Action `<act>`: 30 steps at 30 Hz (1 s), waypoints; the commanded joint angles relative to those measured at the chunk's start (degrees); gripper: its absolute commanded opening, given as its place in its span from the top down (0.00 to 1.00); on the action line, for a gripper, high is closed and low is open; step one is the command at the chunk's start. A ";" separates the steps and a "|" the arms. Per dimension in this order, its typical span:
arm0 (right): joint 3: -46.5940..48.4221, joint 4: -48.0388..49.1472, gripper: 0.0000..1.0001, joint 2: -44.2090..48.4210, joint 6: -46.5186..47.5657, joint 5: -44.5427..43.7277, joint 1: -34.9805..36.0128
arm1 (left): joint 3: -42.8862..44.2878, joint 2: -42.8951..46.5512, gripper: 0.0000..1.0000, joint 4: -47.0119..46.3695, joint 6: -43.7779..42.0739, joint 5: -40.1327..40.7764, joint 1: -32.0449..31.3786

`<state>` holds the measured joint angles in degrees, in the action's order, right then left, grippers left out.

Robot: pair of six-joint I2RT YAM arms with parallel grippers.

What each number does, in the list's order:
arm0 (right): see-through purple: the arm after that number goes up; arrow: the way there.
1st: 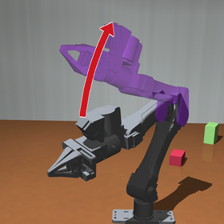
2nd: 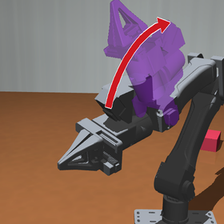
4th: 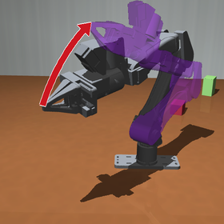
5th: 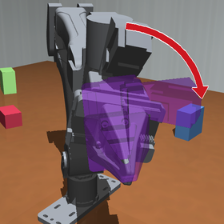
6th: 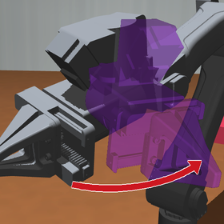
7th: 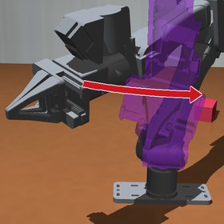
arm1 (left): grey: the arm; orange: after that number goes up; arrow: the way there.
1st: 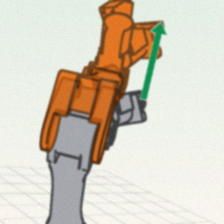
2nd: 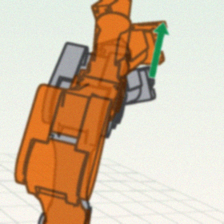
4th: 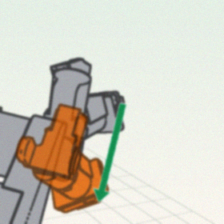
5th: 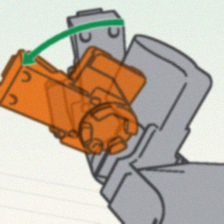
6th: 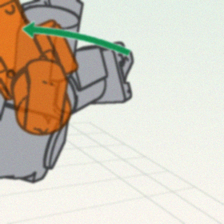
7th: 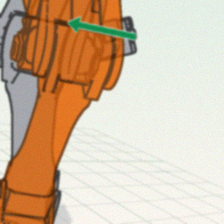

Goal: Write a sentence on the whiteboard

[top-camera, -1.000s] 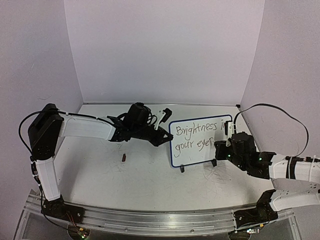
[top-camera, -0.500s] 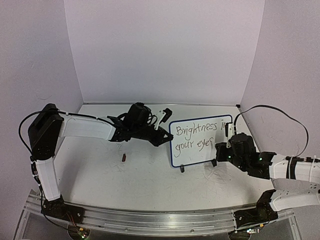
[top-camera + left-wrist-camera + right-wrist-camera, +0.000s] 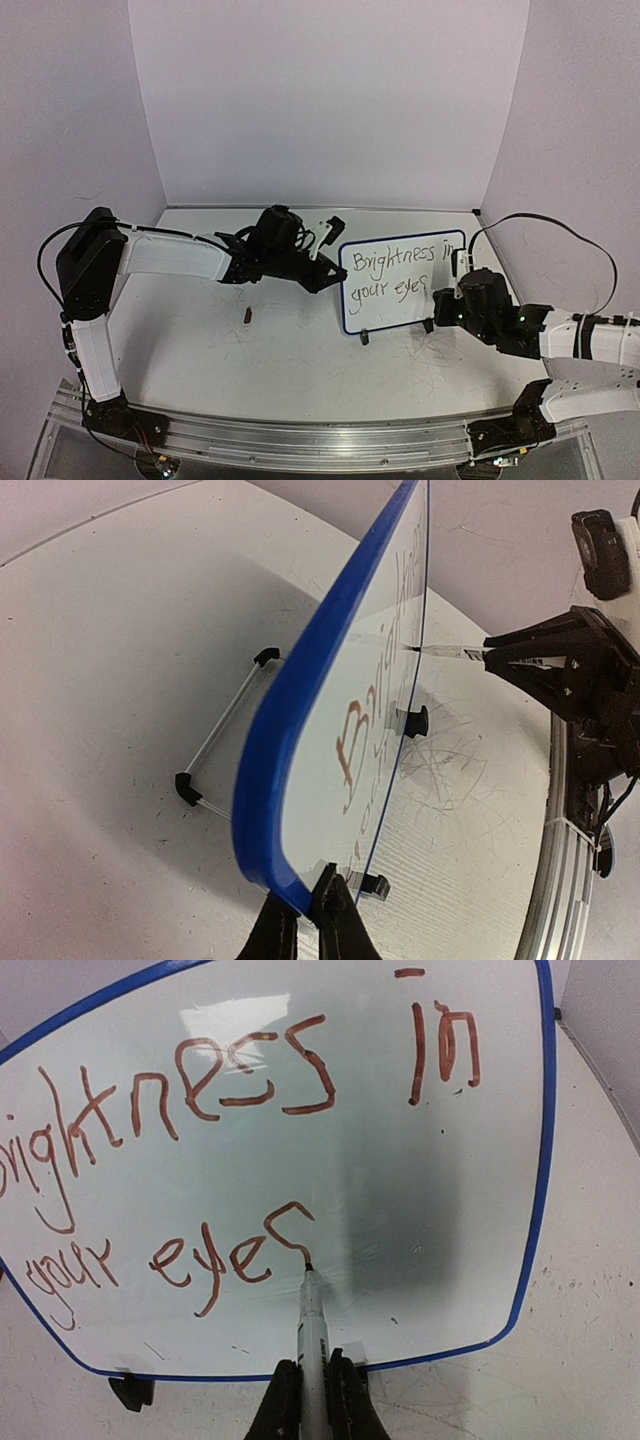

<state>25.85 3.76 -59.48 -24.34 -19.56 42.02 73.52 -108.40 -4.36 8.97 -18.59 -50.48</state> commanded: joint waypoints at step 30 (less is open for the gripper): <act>-0.12 -4.21 1.00 5.89 -3.45 -2.09 -0.66 | -0.39 -2.27 1.00 7.26 -3.44 7.25 0.03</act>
<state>24.95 -0.64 -52.88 -27.70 -19.08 41.92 73.73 -108.40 -4.05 8.95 -17.96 -50.74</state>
